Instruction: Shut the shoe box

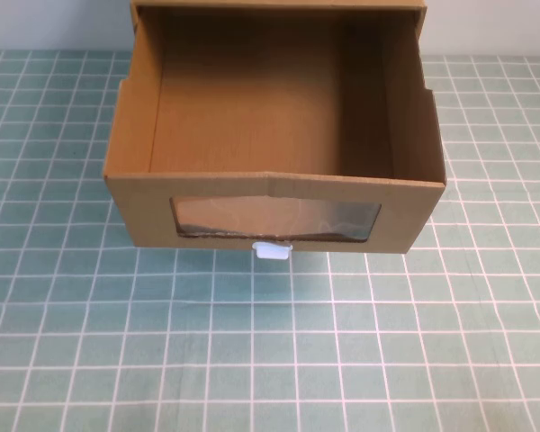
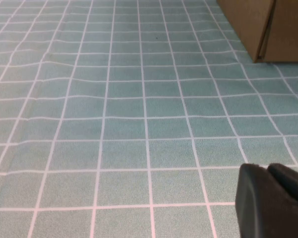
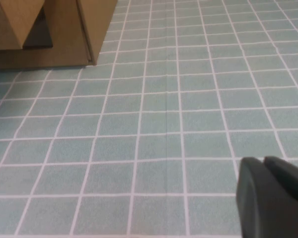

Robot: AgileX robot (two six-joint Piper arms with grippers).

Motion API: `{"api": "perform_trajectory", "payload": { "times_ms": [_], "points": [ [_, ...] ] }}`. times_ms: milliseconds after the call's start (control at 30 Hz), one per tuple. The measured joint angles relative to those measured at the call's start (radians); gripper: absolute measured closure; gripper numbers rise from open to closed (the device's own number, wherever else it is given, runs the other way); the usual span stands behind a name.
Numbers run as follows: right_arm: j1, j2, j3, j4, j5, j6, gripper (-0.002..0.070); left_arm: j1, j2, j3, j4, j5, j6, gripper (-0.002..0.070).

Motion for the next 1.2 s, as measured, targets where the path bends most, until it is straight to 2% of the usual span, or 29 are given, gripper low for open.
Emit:
{"api": "perform_trajectory", "payload": {
  "times_ms": [1200],
  "points": [
    [0.0, 0.0, 0.0, 0.0, 0.0, 0.0, 0.0688, 0.0, 0.0, 0.0, 0.012, -0.037, -0.008, 0.068]
  ]
}}
